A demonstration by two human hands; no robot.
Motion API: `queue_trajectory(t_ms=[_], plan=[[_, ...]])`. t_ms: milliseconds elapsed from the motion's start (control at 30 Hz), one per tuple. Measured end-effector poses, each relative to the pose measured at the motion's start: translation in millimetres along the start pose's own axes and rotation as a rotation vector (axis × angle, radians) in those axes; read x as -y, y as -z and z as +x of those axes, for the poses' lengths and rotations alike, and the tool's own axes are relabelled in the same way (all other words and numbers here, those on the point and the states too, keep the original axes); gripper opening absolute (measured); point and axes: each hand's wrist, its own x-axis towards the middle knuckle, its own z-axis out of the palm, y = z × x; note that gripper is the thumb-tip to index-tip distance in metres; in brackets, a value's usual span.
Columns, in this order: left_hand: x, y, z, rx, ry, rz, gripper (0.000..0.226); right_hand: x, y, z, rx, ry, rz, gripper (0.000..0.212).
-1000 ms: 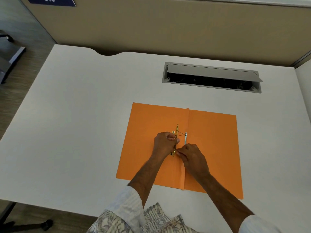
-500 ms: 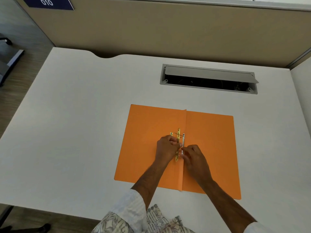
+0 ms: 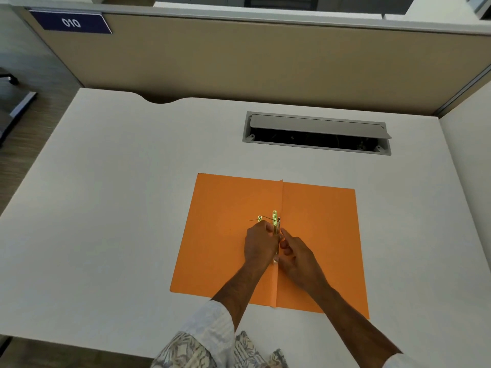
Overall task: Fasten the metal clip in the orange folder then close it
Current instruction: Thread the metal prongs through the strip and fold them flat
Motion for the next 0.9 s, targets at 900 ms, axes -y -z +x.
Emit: queue_trajectory(t_ms=[900], plan=[[-1, -7, 24, -0.032, -0.183, -0.097, 0.021, 12, 27, 17, 0.108, -0.028, -0.534, 0.095]])
